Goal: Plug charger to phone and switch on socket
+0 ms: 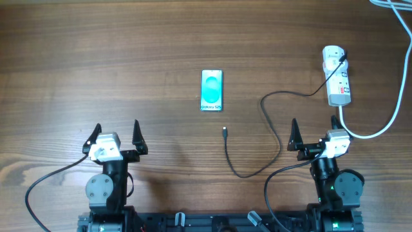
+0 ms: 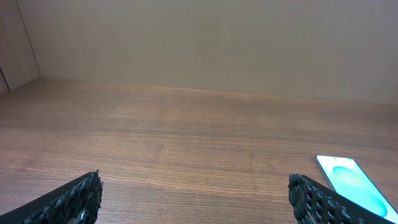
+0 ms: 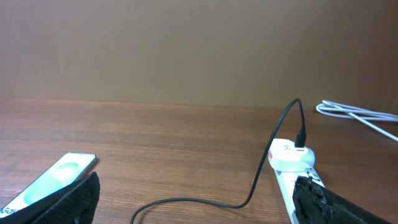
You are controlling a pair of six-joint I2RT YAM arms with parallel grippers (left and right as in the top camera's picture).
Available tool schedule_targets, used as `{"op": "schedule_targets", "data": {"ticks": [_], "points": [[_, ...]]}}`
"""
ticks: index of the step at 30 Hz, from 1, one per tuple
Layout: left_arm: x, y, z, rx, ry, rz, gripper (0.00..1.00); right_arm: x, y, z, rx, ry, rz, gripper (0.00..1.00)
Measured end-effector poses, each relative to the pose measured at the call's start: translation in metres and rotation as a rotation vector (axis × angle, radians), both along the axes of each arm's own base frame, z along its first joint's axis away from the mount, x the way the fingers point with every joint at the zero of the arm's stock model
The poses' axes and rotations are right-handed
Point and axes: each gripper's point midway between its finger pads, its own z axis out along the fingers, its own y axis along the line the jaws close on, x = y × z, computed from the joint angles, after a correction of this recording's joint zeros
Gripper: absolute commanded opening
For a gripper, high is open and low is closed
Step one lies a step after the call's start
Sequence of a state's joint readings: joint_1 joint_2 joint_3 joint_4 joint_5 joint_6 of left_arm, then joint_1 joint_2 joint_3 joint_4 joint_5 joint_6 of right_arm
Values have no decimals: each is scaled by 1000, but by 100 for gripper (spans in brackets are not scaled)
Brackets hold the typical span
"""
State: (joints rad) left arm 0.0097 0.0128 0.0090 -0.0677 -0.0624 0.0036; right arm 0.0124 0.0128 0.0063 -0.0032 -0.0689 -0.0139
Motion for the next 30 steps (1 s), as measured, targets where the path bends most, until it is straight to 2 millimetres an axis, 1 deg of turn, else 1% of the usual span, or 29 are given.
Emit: {"op": "schedule_targets", "data": {"ticks": [5,7,10,12,13,15,16,17,19,20,22,23,25,26,28,30], "points": [[0,0,0,0,0,0,100,0,0,0,0,0,0,100],[0,-4,1,-8,-6,-25,100,0,0,0,0,0,0,100],[0,-24,5,-32,-21,-139,100,0,0,0,0,0,0,100],[-2,-44,16,-38,-68,-256,100,0,0,0,0,0,0,100],[-4,-55,29,-37,-121,-321,100,0,0,0,0,0,0,100],[-12,-69,58,-44,-235,-415,100,0,0,0,0,0,0,100],[-19,-78,76,-56,-306,-473,100,0,0,0,0,0,0,100],[-24,-82,85,-68,-340,-499,100,0,0,0,0,0,0,100],[-35,-88,109,-83,-426,-549,100,0,0,0,0,0,0,100],[-39,-89,118,-88,-441,-560,100,0,0,0,0,0,0,100],[-50,-91,149,-88,-480,-579,100,0,0,0,0,0,0,100],[-54,-92,167,-92,-472,-587,100,0,0,0,0,1,0,100],[-56,-95,197,-118,-394,-602,100,0,0,0,0,0,0,100],[-53,-95,202,-135,-342,-599,100,0,0,0,0,-2,0,100],[-37,-95,201,-222,-78,-571,100,0,0,0,0,0,0,100],[-18,-95,208,-284,114,-545,100,0,0,0,0,0,0,100]]}}
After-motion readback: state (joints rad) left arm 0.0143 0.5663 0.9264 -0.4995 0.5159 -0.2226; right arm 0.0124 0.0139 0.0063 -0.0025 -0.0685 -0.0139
